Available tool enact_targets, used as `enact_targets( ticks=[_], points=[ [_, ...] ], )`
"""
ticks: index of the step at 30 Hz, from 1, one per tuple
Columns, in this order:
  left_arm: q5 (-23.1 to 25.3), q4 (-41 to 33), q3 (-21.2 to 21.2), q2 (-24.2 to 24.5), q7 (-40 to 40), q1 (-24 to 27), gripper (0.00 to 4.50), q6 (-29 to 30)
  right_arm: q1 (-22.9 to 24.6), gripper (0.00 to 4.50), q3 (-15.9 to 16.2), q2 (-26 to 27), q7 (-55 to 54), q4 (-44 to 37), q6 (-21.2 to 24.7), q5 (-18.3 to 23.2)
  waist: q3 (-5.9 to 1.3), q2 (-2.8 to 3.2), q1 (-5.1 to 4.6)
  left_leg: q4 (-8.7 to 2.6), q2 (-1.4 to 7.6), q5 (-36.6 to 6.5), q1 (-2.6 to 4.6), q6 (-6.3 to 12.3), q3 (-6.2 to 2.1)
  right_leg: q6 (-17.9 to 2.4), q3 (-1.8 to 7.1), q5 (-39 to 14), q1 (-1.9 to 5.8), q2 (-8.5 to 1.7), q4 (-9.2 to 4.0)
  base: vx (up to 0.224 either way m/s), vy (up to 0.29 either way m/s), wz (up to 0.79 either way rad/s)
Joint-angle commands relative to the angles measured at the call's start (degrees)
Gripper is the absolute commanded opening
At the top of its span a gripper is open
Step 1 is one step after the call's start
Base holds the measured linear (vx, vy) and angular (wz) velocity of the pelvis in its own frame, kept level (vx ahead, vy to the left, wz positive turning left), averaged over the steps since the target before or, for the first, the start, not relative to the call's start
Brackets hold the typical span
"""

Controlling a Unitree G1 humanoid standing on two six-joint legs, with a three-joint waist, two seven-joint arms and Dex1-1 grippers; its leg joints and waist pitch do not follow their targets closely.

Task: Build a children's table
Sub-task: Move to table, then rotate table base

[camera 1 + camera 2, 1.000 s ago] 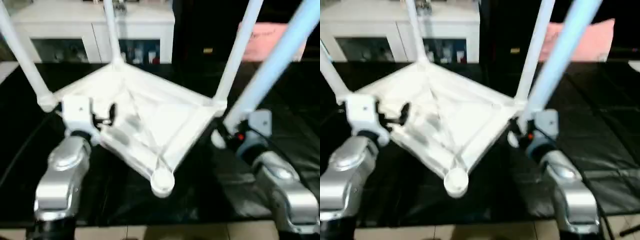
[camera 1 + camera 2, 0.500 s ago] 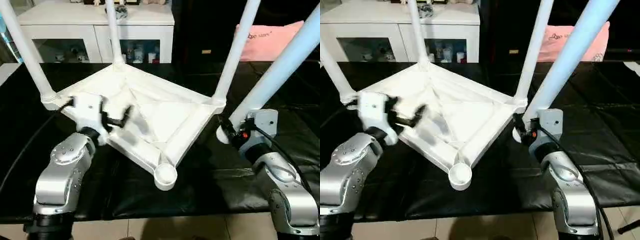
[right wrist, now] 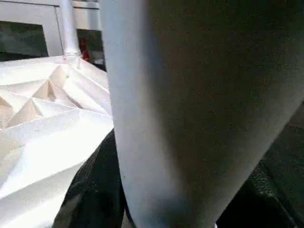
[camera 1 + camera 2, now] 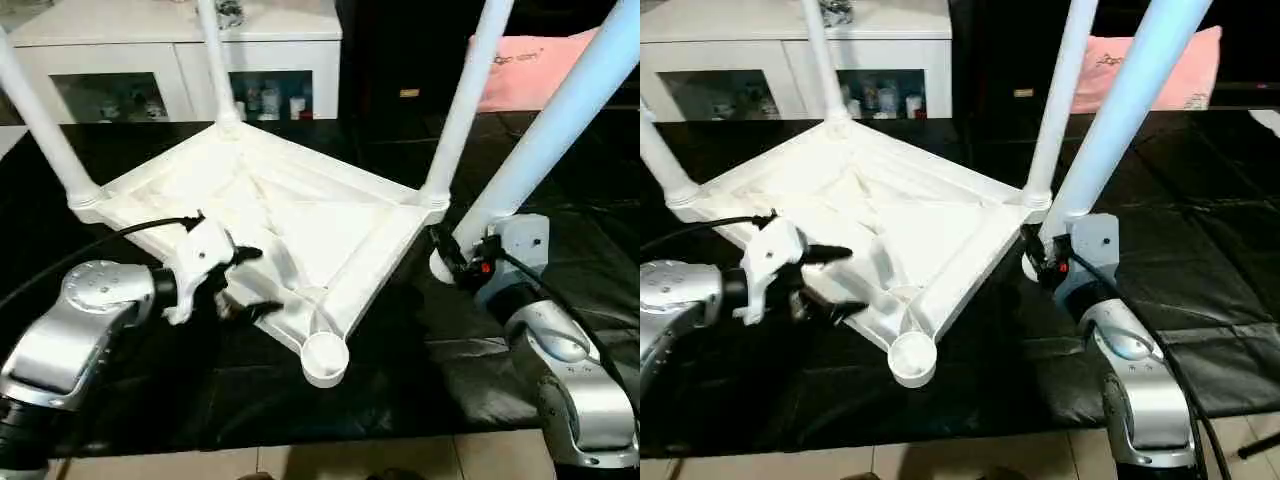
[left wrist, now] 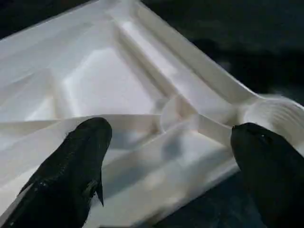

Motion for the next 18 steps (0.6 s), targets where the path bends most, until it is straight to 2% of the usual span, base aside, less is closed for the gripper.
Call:
enact_targets(
  ticks=[1, 3, 4, 5, 8, 9, 10, 11, 12, 13, 14, 15, 16, 17, 18],
  points=[
    [1.0, 1.1, -1.3, 1.4, -3.8, -1.7, 4.50, -1.8, -0.7, 1.92, 0.0, -0.3, 0.3, -1.3, -0.3, -0.1, -3.16, 0.86, 0.12, -6.19, 7.52, -14.5, 0.94, -1.08, -2.87, -14.5, 3.87, -11.7, 2.02, -6.28, -3.57, 0.000, 0.000, 0.00],
    [2.2, 3.5, -4.0, 3.5, -8.6, -3.9, 4.50, -4.3, -0.8, 1.92, 0.1, -0.3, 0.3, -1.5, -0.1, -0.1, -3.11, 1.01, 0.16, -6.45, 7.62, -15.2, 0.70, -1.87, -2.77, -14.5, 3.86, -11.3, 2.25, -6.23, -3.53, 0.000, 0.000, 0.00],
    [3.0, 4.8, -5.4, 4.3, -10.6, -5.0, 4.50, -5.6, -0.8, 1.92, 0.1, -0.3, 0.3, -1.7, 0.0, -0.1, -3.18, 1.13, 0.20, -6.44, 7.56, -15.4, 0.80, -2.12, -2.65, -14.3, 3.84, -11.3, 2.16, -6.17, -3.47, 0.000, 0.000, 0.00],
    [3.4, 5.5, -6.0, 4.6, -11.5, -5.5, 4.50, -6.3, -0.7, 1.92, 0.1, -0.3, 0.3, -1.8, 0.1, -0.1, -3.15, 0.99, 0.09, -6.54, 7.60, -15.7, 0.68, -2.53, -2.61, -14.2, 3.86, -11.4, 2.27, -6.22, -3.37, 0.000, 0.000, 0.00],
    [6.1, 9.6, -8.8, 5.0, -15.0, -8.1, 4.50, -10.8, -0.3, 1.92, 0.2, -0.2, 0.2, -2.4, 0.4, 0.0, -3.12, 1.09, 0.03, -6.61, 7.67, -16.0, 0.61, -3.09, -2.65, -14.0, 3.92, -12.1, 2.37, -6.42, -3.47, 0.000, 0.000, 0.00],
    [7.4, 11.3, -9.5, 4.8, -15.5, -8.9, 4.23, -13.2, -0.1, 1.92, 0.3, -0.2, 0.2, -2.6, 0.5, 0.0, -3.21, 1.52, 0.06, -6.59, 7.67, -16.3, 0.64, -3.47, -2.70, -13.9, 3.91, -12.0, 2.39, -6.45, -3.48, 0.000, 0.000, 0.00],
    [7.9, 12.7, -10.1, 4.5, -16.2, -9.7, 4.23, -13.9, 0.2, 1.92, 0.5, -0.1, 0.3, -3.0, 0.7, 0.1, -3.24, 2.18, 0.02, -6.60, 7.68, -16.6, 0.70, -3.84, -2.75, -13.9, 3.91, -11.6, 2.42, -6.48, -3.35, 0.000, 0.000, 0.00],
    [8.1, 13.6, -10.5, 4.3, -16.7, -10.3, 4.16, -14.1, 0.3, 1.92, 0.6, -0.1, 0.3, -3.3, 0.9, 0.2, -3.34, 1.61, -0.10, -6.61, 7.75, -16.5, 0.73, -3.92, -2.68, -14.0, 3.90, -10.8, 2.49, -6.42, -3.36, 0.000, 0.000, 0.00],
    [8.6, 15.1, -11.3, 4.1, -17.7, -11.2, 4.16, -14.9, 0.7, 1.92, 0.7, 0.0, 0.3, -3.7, 1.0, 0.2, -3.41, 2.50, 0.04, -6.51, 7.70, -15.6, 0.74, -3.94, -2.73, -14.6, 3.92, -9.3, 2.61, -6.59, -3.11, 0.000, 0.000, 0.00],
    [9.4, 16.7, -12.2, 3.9, -18.6, -12.0, 4.12, -16.2, 1.1, 1.92, 0.7, 0.0, 0.1, -4.3, 1.2, 0.2, -3.36, 2.85, -0.03, -6.51, 7.60, -15.4, 0.79, -3.94, -2.65, -14.7, 3.85, -8.7, 2.53, -6.41, -3.26, 0.000, 0.000, 0.00],
    [9.7, 17.2, -12.6, 3.8, -18.8, -12.3, 4.02, -16.8, 1.3, 1.92, 0.7, 0.0, 0.1, -4.4, 1.2, 0.2, -3.42, 2.12, -0.12, -6.46, 7.62, -14.9, 0.65, -3.43, -2.55, -14.9, 3.92, -7.9, 2.81, -6.42, -3.34, 0.000, 0.000, 0.00],
    [10.9, 18.9, -13.5, 3.5, -18.9, -13.2, 3.88, -18.6, 1.7, 1.92, 0.5, 0.1, -0.1, -4.9, 1.3, 0.2, -3.44, 2.68, -0.01, -6.36, 7.61, -13.9, 0.49, -2.89, -2.57, -15.4, 3.99, -7.7, 3.00, -6.68, -3.23, 0.000, 0.000, 0.00],
    [11.7, 20.0, -14.0, 3.3, -18.8, -13.7, 3.77, -19.7, 2.0, 1.92, 0.4, 0.1, -0.2, -5.2, 1.3, 0.2, -3.39, 2.60, -0.04, -6.32, 7.56, -13.7, 0.53, -2.53, -2.39, -15.3, 4.01, -8.2, 2.92, -6.58, -3.53, 0.000, 0.000, 0.00],
    [12.8, 21.7, -14.7, 2.9, -18.6, -14.5, 3.77, -21.6, 2.6, 1.92, 0.1, 0.1, -0.4, -5.7, 1.4, 0.3, -3.45, 3.01, 0.09, -6.17, 7.46, -13.7, 0.52, -2.17, -2.43, -15.2, 4.06, -9.7, 3.05, -6.69, -3.56, 0.000, 0.000, 0.00],
    [13.9, 23.7, -15.4, 2.5, -18.7, -15.5, 3.73, -23.4, 3.1, 1.92, -0.2, 0.1, -0.5, -6.2, 1.6, 0.4, -3.38, 2.75, 0.05, -6.22, 7.46, -13.9, 0.52, -1.93, -2.31, -14.9, 4.06, -10.7, 2.99, -6.59, -3.89, 0.000, 0.000, 0.00]
  ],
)
